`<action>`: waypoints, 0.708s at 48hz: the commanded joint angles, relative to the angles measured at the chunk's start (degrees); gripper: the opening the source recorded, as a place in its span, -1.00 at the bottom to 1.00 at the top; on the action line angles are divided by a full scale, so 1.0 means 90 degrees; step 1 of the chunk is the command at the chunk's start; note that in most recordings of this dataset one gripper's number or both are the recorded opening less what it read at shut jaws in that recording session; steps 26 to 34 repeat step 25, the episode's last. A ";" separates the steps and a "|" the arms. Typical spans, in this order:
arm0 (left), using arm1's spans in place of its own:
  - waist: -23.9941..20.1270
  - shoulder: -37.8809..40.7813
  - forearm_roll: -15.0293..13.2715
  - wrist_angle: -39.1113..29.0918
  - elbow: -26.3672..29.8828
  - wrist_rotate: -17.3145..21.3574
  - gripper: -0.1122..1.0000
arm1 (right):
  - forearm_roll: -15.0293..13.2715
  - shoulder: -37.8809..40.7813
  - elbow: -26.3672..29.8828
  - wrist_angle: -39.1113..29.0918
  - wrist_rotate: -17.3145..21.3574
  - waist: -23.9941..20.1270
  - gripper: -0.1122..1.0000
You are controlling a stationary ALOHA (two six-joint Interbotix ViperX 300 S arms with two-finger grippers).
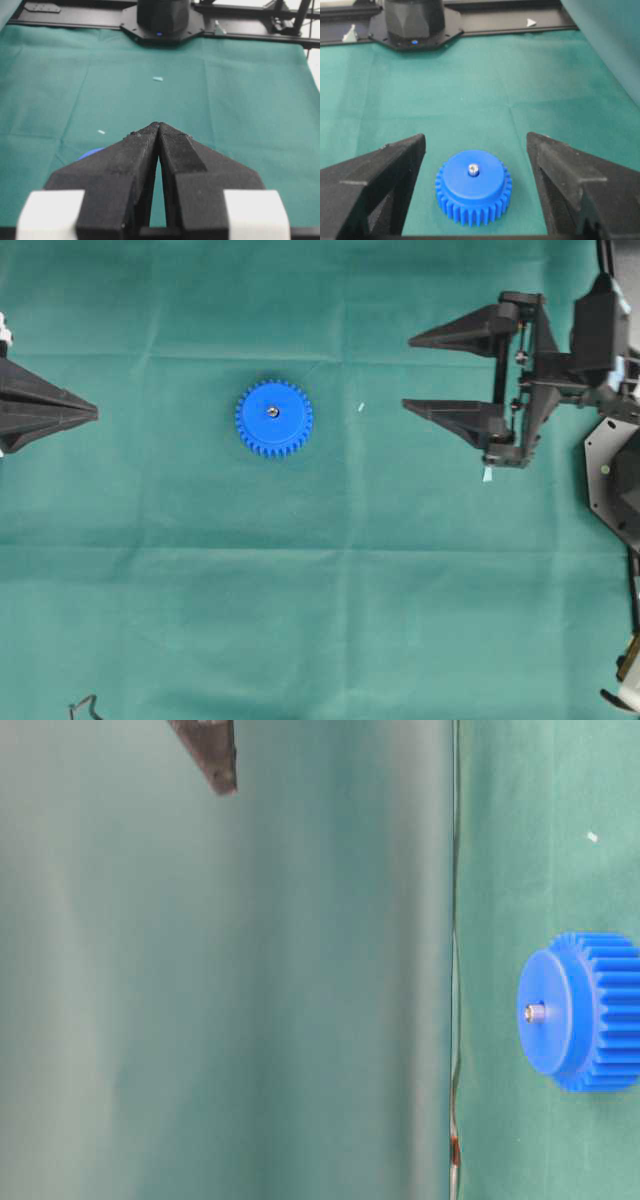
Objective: Insert the shaft into the center hole of the gear.
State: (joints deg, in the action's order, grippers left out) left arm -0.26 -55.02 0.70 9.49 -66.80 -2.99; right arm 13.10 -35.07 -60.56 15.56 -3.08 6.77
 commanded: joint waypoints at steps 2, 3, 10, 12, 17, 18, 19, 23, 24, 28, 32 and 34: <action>-0.0010 0.0049 0.0020 0.0029 0.0117 -0.0010 -0.80 | -0.0010 -0.0127 -0.0078 0.0020 0.0000 0.0000 0.67; -0.0010 0.0049 0.0020 0.0029 0.0127 0.0000 -0.80 | -0.0010 -0.0127 -0.0098 0.0020 0.0000 -0.0010 0.66; -0.0010 0.0049 0.0020 0.0029 0.0127 0.0000 -0.80 | -0.0010 -0.0098 -0.0117 0.0020 0.0000 0.0000 0.66; -0.0010 0.0049 0.0020 0.0029 0.0127 0.0000 -0.80 | -0.0010 -0.0098 -0.0117 0.0020 0.0000 0.0000 0.66; -0.0010 0.0049 0.0020 0.0029 0.0117 0.0010 -0.80 | -0.0010 -0.0088 -0.0117 0.0029 -0.0010 -0.0010 0.66; 0.0000 0.0049 0.0020 0.0029 0.0117 0.0010 -0.80 | -0.0010 -0.0088 -0.0117 0.0020 -0.0010 -0.0010 0.66; -0.0010 0.0049 0.0020 0.0029 0.0117 0.0010 -0.80 | -0.0010 -0.0088 -0.0117 0.0029 -0.0010 0.0000 0.66; -0.0010 0.0049 0.0020 0.0029 0.0117 0.0010 -0.80 | -0.0010 -0.0088 -0.0127 0.0029 -0.0010 -0.0010 0.66; -0.0010 0.0049 0.0020 0.0029 0.0117 0.0010 -0.80 | -0.0010 -0.0088 -0.0127 0.0029 -0.0010 -0.0010 0.66; 0.0000 0.0049 0.0020 0.0029 0.0117 0.0010 -0.80 | -0.0010 -0.0088 -0.0117 0.0029 -0.0010 0.0000 0.66; 0.0000 0.0049 0.0020 0.0029 0.0117 0.0010 -0.80 | -0.0010 -0.0088 -0.0117 0.0029 -0.0010 0.0000 0.66; 0.0000 0.0049 0.0020 0.0029 0.0117 0.0010 -0.80 | -0.0010 -0.0088 -0.0117 0.0029 -0.0010 0.0000 0.66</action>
